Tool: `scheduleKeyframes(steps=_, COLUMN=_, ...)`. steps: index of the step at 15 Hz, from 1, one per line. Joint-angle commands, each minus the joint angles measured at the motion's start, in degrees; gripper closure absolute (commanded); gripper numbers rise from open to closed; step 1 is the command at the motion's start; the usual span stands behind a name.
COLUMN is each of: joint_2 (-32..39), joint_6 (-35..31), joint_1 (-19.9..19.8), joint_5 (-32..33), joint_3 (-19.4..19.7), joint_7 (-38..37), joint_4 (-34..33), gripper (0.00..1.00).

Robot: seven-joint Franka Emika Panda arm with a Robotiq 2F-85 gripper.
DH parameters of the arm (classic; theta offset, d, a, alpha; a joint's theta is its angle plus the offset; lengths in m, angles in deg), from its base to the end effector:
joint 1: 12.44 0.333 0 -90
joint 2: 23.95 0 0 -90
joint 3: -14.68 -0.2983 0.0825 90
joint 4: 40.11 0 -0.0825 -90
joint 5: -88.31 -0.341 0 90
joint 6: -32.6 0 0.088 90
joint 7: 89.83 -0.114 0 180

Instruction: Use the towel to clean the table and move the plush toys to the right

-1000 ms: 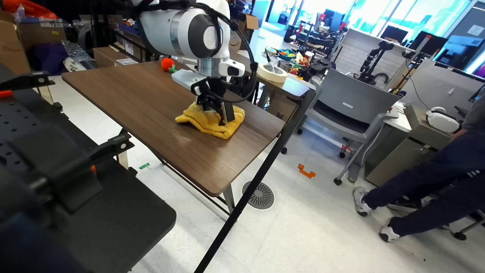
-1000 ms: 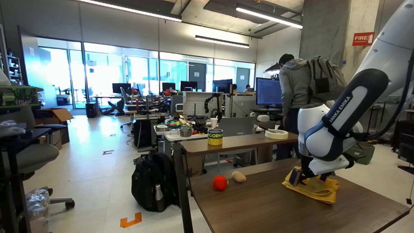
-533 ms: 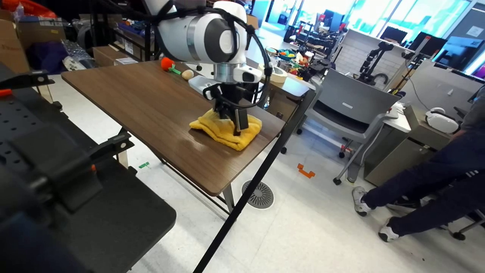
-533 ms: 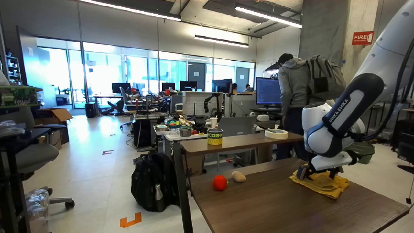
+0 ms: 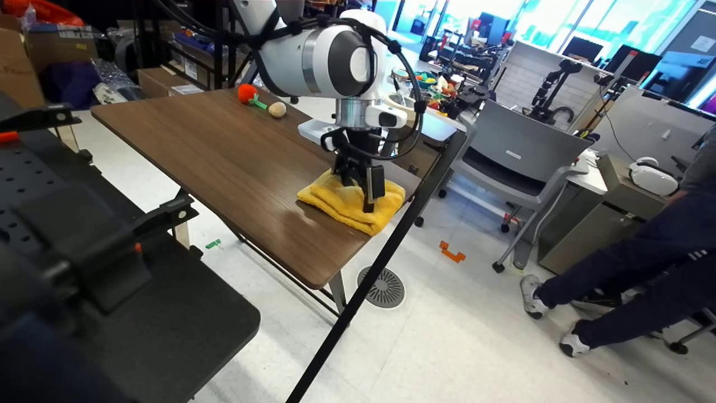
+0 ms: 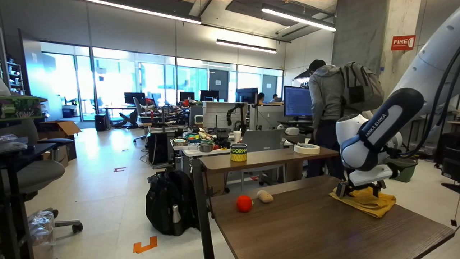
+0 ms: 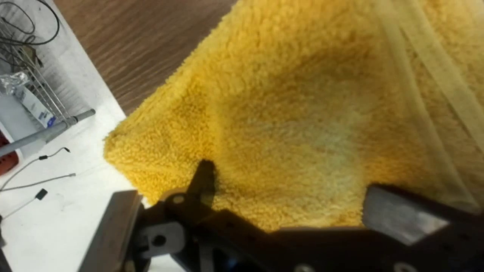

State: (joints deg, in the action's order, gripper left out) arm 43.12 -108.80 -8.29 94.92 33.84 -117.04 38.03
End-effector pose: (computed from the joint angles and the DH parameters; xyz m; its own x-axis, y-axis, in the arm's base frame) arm 0.6489 -0.1311 0.0483 0.9031 -0.4173 0.1013 -0.4245 -0.8317 0.3580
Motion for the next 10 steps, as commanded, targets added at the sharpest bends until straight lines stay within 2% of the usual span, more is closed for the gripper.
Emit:
scheduleKeyframes(steps=1, joint_2=-1.1, joint_6=-3.1, joint_1=5.6, joint_5=3.6, joint_3=-2.1, joint_7=2.2, joint_4=6.1, gripper=0.00)
scheduleKeyframes(steps=10, joint_2=-11.6, joint_6=-13.3, joint_1=24.2, joint_5=16.5, joint_3=-0.8, joint_7=1.8, joint_4=26.5, gripper=0.00)
